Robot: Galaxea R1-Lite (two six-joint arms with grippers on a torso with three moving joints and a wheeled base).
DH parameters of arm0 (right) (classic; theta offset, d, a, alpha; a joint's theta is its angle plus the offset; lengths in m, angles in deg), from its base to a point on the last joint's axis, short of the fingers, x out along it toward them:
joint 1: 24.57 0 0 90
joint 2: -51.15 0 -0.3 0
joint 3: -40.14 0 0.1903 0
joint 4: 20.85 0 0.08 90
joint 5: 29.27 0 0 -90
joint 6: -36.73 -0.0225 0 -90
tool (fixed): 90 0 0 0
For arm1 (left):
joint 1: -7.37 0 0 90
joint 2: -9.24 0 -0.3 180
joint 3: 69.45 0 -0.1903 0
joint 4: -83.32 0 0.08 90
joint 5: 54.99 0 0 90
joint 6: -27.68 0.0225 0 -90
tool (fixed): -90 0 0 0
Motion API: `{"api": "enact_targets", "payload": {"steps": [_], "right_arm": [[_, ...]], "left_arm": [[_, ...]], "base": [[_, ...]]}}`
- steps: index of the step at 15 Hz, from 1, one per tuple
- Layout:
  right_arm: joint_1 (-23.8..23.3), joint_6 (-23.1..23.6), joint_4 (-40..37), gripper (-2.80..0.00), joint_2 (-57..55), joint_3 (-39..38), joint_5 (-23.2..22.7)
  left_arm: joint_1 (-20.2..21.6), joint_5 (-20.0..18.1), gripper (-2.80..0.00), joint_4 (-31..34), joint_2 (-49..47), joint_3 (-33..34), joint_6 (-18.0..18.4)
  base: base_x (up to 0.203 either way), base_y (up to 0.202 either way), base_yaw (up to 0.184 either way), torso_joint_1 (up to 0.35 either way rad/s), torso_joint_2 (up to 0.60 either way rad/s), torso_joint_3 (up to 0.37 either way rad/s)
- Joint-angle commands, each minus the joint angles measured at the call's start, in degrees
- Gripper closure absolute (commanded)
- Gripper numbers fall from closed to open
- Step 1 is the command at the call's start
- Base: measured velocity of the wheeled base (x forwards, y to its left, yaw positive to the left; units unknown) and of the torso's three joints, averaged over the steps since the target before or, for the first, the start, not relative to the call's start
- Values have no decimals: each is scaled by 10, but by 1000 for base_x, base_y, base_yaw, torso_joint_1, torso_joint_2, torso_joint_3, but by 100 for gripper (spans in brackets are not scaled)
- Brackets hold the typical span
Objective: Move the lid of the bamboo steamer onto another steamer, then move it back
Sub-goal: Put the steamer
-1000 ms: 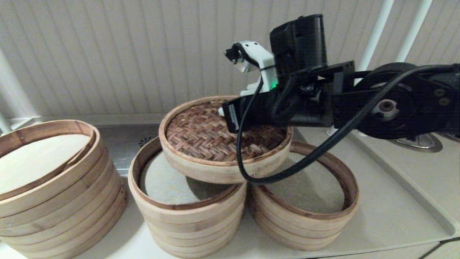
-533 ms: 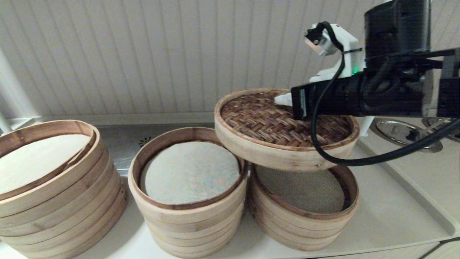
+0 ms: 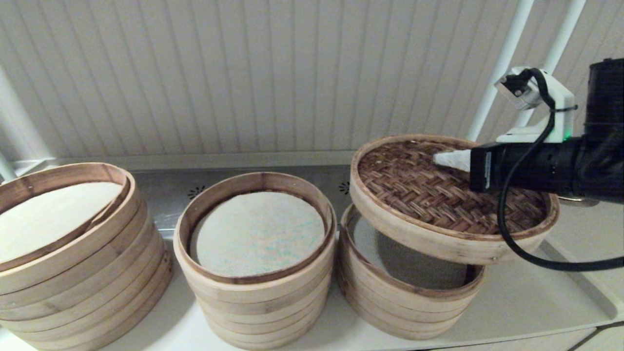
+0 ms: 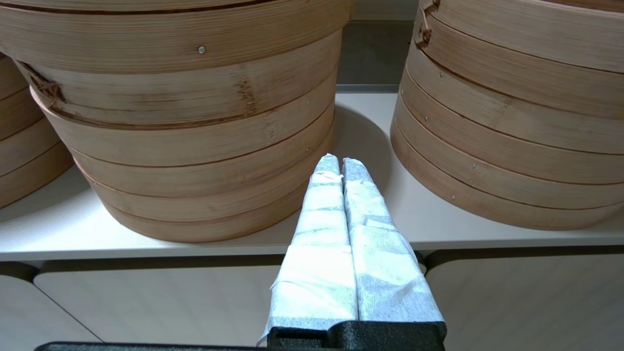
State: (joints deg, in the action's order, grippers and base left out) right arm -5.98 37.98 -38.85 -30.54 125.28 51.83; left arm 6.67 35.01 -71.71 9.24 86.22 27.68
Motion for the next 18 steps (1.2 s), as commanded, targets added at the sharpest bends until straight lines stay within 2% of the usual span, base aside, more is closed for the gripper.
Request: {"api": "enact_targets", "payload": {"steps": [1, 3, 7, 11, 15, 18], "right_arm": [[-12, -1, 3, 0, 24, -42, -5], [-12, -1, 10, 0, 28, -80, -7], [-10, 0, 105, 0, 16, -144, -6], [-11, -8, 114, 0, -6, -143, -3], [-17, -6, 186, 0, -38, -162, -1], [-19, -6, 205, 0, -55, -169, -1]], "left_arm": [[0, 0, 0, 0, -1, 0, 0], [0, 0, 0, 0, -1, 0, 0], [0, 0, 0, 0, -1, 0, 0], [0, 0, 0, 0, -1, 0, 0], [0, 0, 0, 0, -1, 0, 0], [0, 0, 0, 0, -1, 0, 0]], "base": [[0, 0, 0, 0, 0, 0], [0, 0, 0, 0, 0, 0], [0, 0, 0, 0, 0, 0], [0, 0, 0, 0, 0, 0], [0, 0, 0, 0, 0, 0], [0, 0, 0, 0, 0, 0]]}}
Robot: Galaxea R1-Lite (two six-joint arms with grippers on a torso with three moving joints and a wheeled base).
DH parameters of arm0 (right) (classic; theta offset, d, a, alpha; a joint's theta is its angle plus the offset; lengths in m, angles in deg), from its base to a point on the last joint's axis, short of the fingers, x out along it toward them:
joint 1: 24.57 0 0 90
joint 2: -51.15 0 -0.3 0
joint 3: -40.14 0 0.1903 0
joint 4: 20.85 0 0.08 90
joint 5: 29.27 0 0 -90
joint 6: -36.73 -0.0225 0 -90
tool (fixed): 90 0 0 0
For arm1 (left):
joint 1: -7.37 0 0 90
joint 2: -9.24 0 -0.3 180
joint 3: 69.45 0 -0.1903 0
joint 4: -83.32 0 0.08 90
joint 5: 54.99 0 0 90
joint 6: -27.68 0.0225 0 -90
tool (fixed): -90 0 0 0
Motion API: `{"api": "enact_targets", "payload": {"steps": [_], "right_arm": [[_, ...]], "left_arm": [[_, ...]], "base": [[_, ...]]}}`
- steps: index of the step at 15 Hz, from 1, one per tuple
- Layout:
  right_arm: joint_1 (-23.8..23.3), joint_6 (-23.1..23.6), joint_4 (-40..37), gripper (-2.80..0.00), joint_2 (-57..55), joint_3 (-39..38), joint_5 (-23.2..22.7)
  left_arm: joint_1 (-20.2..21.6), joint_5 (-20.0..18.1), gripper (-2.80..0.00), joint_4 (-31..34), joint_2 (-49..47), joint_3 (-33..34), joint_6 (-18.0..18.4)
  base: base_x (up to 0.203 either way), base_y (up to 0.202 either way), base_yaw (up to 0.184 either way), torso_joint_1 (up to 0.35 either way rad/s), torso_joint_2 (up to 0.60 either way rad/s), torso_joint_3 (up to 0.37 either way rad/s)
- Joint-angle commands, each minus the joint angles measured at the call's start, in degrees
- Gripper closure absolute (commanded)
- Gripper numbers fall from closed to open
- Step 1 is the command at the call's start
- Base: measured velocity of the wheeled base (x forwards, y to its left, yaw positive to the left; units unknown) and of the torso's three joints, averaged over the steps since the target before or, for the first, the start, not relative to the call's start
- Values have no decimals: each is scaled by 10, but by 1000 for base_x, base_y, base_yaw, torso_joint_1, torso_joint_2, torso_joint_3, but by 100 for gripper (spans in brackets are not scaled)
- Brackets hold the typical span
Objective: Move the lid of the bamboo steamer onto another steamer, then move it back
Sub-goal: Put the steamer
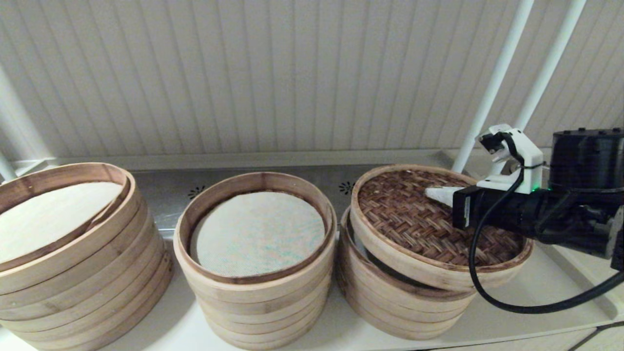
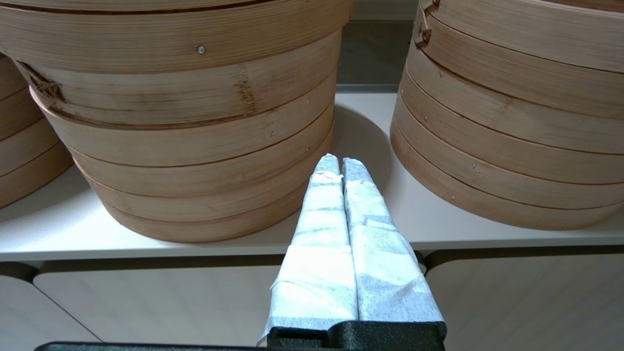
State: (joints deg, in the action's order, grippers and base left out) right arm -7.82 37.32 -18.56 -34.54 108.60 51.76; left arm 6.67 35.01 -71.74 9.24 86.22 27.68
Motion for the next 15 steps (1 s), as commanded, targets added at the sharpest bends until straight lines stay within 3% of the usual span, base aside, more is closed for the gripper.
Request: {"api": "enact_targets", "payload": {"steps": [1, 5, 11, 15], "right_arm": [[-1, 2, 2, 0, -21, -1, -1], [-3, 0, 5, 0, -50, 3, -1], [-15, 2, 103, 0, -112, -1, -1], [-15, 3, 104, 0, -113, -8, -2]], "left_arm": [[0, 0, 0, 0, -1, 0, 0], [0, 0, 0, -1, -1, 0, 0], [0, 0, 0, -1, -1, 0, 0], [0, 0, 0, -1, -1, 0, 0]], "base": [[0, 0, 0, 0, 0, 0], [0, 0, 0, 0, 0, 0], [0, 0, 0, 0, 0, 0], [0, 0, 0, 0, 0, 0]]}}
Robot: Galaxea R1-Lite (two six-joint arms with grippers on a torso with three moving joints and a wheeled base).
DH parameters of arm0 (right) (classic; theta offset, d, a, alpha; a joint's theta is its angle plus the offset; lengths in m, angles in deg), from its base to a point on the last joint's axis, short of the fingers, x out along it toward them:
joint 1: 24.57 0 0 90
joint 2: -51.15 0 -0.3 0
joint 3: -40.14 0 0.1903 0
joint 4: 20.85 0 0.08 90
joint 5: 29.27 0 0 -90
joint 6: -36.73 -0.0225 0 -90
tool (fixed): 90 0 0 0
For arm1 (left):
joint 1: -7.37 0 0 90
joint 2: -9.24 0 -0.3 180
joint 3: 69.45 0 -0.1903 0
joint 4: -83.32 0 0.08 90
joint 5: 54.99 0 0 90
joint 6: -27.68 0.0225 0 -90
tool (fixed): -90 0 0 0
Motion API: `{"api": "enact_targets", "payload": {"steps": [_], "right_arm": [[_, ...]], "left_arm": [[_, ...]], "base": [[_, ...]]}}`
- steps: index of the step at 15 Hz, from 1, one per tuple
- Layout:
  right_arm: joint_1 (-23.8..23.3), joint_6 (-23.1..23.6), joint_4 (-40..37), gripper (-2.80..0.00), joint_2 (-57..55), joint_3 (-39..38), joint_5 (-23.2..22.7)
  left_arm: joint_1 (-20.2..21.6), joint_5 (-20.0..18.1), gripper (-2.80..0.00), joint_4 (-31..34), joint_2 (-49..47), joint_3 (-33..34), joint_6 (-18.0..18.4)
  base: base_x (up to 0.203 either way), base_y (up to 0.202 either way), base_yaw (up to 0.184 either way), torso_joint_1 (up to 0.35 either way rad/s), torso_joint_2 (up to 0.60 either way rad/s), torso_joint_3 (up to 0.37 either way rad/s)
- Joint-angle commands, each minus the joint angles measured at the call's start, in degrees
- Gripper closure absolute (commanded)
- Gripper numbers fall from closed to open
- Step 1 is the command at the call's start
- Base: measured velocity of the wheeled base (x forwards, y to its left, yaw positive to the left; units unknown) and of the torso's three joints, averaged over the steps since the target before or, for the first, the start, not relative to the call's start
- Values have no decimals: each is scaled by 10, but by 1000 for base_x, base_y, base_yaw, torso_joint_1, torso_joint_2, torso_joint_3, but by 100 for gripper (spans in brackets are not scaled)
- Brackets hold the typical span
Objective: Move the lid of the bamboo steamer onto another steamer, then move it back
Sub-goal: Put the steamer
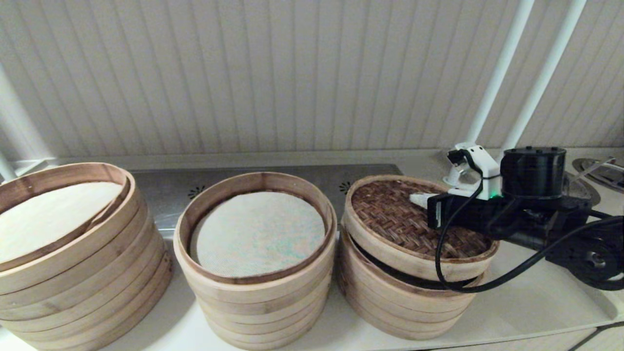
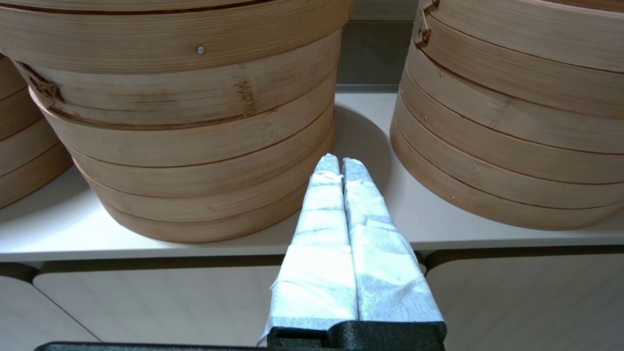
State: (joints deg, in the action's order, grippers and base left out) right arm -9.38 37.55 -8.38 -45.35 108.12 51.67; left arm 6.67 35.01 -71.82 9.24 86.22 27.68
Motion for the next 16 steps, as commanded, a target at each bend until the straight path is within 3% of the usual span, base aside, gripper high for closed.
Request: {"api": "enact_targets", "payload": {"steps": [1, 16], "right_arm": [[0, 1, 3, 0, -3, -9, -2], [3, 1, 2, 0, 47, -49, -3]], "left_arm": [[0, 0, 0, 0, -1, 0, 0], [0, 0, 0, 0, -1, 0, 0]], "base": [[0, 0, 0, 0, 0, 0], [0, 0, 0, 0, 0, 0]]}}
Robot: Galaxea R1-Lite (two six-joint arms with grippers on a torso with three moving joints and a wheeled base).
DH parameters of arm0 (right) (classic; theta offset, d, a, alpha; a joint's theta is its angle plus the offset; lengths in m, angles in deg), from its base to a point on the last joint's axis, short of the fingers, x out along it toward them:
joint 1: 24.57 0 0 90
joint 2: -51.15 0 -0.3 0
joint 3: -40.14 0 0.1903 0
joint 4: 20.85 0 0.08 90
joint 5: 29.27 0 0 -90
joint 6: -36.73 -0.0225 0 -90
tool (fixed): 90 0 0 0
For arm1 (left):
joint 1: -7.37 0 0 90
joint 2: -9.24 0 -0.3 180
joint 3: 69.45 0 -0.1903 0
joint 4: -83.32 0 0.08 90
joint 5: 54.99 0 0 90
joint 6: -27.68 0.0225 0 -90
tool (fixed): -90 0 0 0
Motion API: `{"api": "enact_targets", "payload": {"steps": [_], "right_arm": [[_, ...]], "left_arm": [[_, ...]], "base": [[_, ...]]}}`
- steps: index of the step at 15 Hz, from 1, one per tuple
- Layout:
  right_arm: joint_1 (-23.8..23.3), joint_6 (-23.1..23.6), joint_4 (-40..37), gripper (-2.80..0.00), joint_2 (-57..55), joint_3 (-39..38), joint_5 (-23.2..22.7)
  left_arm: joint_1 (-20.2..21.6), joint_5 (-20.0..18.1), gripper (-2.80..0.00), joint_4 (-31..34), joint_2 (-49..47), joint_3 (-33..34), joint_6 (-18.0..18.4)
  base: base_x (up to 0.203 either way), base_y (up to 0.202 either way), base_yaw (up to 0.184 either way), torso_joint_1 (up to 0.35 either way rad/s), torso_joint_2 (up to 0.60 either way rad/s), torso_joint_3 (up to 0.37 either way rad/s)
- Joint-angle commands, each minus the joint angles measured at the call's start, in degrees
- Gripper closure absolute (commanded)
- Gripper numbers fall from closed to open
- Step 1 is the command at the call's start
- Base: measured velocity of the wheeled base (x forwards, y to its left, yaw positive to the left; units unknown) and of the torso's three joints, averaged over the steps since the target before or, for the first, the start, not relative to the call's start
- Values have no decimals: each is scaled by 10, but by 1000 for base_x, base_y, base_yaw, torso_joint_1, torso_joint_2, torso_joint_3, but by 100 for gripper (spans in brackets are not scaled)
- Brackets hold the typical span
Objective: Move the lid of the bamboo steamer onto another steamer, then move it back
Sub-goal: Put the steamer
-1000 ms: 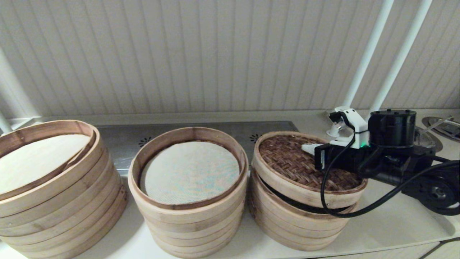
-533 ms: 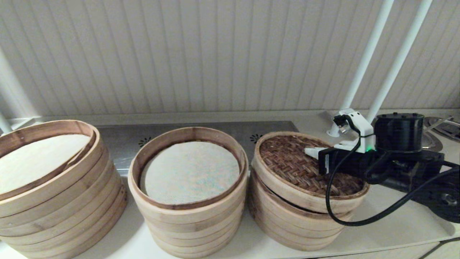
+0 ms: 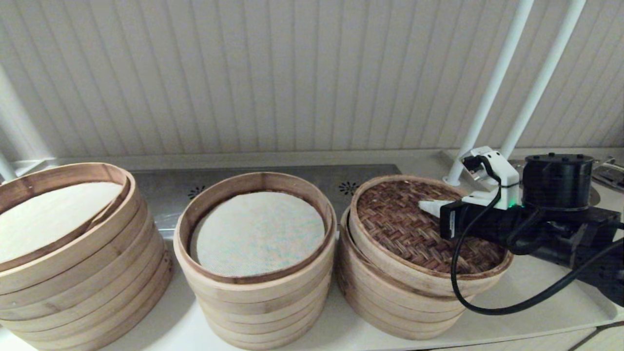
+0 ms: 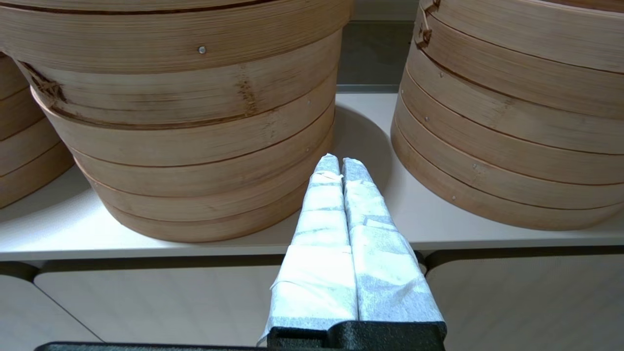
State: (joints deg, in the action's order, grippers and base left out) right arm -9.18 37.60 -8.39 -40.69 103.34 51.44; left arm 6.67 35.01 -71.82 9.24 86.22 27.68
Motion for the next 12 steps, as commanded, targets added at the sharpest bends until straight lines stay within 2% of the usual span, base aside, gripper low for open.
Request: {"api": "enact_targets", "payload": {"steps": [1, 12], "right_arm": [[1, 0, 2, 0, -2, -1, -1], [9, -1, 2, 0, -22, 9, 0]], "left_arm": [[0, 0, 0, 0, -1, 0, 0], [0, 0, 0, 0, -1, 0, 0]], "base": [[0, 0, 0, 0, 0, 0], [0, 0, 0, 0, 0, 0]]}}
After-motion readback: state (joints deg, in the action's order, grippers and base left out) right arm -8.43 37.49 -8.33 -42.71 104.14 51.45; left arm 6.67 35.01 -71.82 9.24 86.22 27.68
